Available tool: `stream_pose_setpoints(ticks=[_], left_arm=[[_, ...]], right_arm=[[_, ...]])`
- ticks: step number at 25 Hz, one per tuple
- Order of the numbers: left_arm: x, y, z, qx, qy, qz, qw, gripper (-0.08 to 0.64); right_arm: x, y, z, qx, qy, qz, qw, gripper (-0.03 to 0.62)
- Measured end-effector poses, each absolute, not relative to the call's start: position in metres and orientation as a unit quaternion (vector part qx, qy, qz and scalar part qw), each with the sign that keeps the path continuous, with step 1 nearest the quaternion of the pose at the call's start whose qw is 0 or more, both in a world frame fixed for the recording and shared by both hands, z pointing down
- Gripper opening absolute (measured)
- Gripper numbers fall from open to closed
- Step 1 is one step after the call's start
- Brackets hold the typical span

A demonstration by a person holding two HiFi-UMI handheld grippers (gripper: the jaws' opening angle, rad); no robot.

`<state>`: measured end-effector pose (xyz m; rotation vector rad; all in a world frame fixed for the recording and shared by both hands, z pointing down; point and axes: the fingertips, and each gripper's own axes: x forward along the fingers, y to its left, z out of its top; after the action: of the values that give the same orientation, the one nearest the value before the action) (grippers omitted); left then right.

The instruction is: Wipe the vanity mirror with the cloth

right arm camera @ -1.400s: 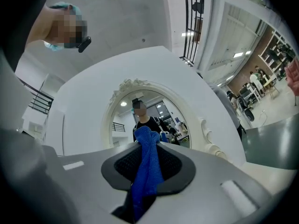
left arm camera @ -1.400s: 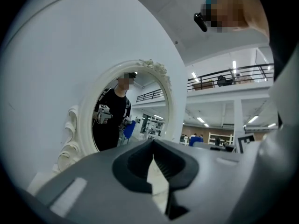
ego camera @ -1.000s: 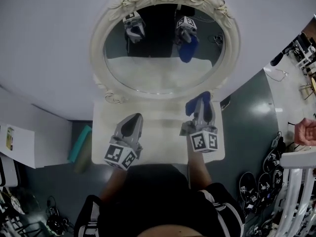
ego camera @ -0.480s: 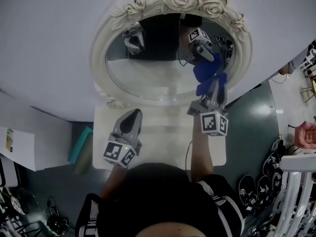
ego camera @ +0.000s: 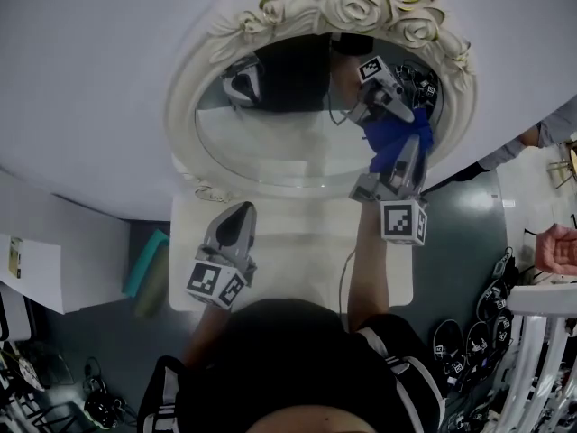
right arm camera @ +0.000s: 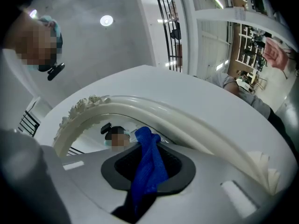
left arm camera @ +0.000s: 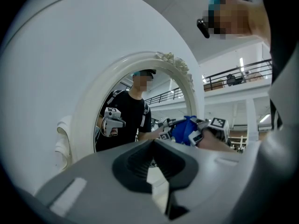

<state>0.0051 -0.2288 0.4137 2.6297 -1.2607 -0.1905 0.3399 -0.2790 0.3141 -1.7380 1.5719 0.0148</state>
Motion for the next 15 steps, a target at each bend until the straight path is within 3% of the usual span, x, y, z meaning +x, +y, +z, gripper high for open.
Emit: stream_pose_setpoints(ticks=[15], left_arm=[[-0.021,-0.216,0.413,0.895,-0.423,-0.084,0.118,0.011]], right_arm=[[0.295,-0.285,0.202,-0.631,0.665,0.045,0.396,0.06]])
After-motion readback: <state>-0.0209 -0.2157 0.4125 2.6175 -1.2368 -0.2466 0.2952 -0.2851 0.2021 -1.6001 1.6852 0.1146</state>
